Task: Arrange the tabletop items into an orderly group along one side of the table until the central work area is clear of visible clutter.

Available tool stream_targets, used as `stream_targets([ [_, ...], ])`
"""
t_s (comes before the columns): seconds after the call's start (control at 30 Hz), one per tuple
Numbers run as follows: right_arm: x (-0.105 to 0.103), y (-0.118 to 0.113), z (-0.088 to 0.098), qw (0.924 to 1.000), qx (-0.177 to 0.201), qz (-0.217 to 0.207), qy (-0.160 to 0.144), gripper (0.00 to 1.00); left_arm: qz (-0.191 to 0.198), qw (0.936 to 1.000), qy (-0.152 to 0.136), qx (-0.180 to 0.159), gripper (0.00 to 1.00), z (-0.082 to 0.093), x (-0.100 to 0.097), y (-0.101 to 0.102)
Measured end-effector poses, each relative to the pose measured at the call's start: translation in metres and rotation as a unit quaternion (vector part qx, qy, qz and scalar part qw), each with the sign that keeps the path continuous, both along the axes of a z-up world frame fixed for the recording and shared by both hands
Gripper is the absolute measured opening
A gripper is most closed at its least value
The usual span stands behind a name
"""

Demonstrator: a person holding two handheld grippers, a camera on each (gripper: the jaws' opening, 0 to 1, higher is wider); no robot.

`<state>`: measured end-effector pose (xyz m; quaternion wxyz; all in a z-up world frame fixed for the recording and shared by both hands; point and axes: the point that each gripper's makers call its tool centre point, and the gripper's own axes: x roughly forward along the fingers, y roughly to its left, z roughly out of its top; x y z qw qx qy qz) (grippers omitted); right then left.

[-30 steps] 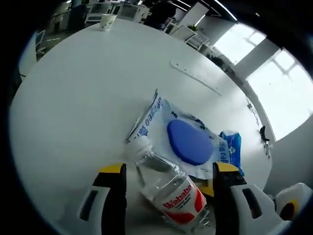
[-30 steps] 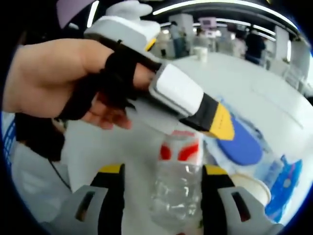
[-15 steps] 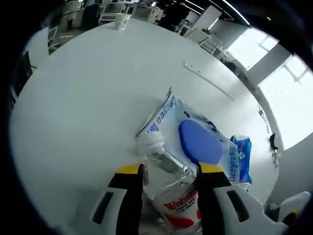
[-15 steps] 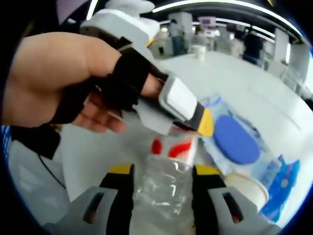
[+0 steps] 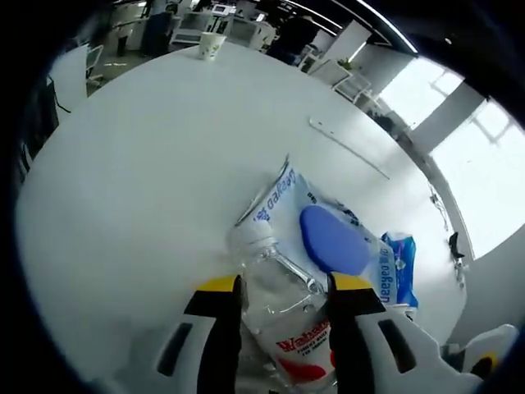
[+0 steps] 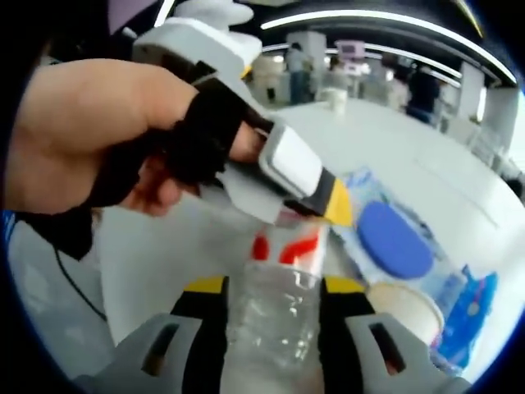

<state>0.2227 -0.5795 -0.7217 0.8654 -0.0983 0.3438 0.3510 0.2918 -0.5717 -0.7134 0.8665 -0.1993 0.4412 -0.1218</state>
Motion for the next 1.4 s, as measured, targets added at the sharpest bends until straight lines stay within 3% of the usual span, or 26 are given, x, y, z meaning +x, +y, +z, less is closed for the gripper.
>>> stream_targets([
  [0.23,-0.011,0.006,0.007,0.9997,0.008,-0.001,-0.022,0.38,0.012,0.9992,-0.038,0.006,0.38,0.013,-0.011,0.009],
  [0.4,-0.005,0.008,0.024,0.9983,0.026,-0.018,-0.049,0.37,0.000,0.9968,-0.078,0.014,0.38,0.036,-0.007,0.010],
  [0.57,0.006,0.008,0.038,0.9963,0.047,-0.032,-0.064,0.36,-0.008,0.9909,-0.134,0.014,0.36,0.071,0.001,0.011],
  [0.63,0.011,0.008,0.046,0.9954,0.050,-0.029,-0.077,0.36,-0.022,0.9870,-0.157,0.029,0.36,0.082,0.002,0.012],
  [0.73,0.015,0.010,0.055,0.9939,0.050,-0.025,-0.095,0.35,-0.015,0.9851,-0.170,0.023,0.35,0.093,0.002,0.015],
  [0.93,0.020,0.017,0.059,0.9928,0.066,-0.036,-0.094,0.34,-0.029,0.9768,-0.210,0.033,0.32,0.115,0.002,0.019],
  [1.4,0.035,0.062,0.069,0.9846,0.091,-0.031,-0.146,0.33,-0.027,0.9665,-0.249,0.056,0.31,0.129,0.007,0.064],
])
